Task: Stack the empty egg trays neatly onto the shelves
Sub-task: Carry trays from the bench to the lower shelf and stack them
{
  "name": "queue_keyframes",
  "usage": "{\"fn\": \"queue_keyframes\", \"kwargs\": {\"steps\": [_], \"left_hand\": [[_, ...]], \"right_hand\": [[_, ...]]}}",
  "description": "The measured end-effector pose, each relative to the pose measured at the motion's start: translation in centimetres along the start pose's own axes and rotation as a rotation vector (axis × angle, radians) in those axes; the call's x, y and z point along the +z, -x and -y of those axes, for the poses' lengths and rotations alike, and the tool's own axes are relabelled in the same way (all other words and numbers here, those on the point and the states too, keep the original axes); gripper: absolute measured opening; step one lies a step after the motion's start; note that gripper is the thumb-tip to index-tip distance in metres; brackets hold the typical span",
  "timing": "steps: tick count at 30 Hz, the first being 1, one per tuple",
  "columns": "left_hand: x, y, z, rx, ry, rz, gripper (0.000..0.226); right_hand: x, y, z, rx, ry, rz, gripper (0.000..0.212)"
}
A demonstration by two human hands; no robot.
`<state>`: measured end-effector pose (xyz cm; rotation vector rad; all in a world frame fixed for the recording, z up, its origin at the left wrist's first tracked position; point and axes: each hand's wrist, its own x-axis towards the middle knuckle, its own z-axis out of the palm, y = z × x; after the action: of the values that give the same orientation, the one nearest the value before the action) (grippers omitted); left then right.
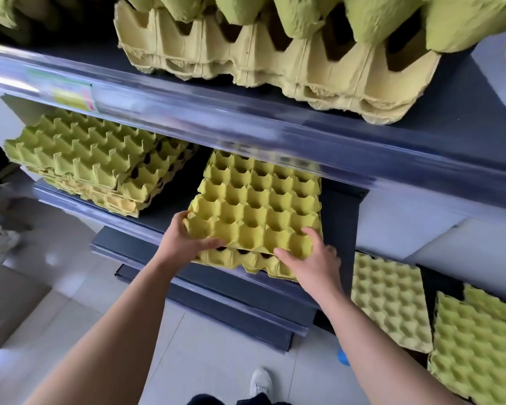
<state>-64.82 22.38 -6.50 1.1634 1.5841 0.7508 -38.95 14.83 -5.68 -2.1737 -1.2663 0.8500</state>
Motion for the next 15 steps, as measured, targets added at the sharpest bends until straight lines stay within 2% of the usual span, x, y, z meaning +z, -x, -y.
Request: {"fn": "queue_keyframes", "kwargs": {"steps": [7, 11, 15], "left_hand": [[-0.5, -3.4, -0.3, 0.049, -0.129, 0.101, 0.093], [-1.2, -4.4, -0.4, 0.088, -0.279, 0.156, 0.07], [-1.9, -4.6, -0.7, 0.186, -0.499, 0.164, 0.098]], "right_hand": [[1.7, -0.4, 1.3, 0.061, 0.087, -0.053, 0.083], [2.7, -0.2, 2.0, 0.116, 0.155, -0.094, 0.087], [3.1, 0.5, 2.5, 0.124, 0.166, -0.145, 0.088]]}}
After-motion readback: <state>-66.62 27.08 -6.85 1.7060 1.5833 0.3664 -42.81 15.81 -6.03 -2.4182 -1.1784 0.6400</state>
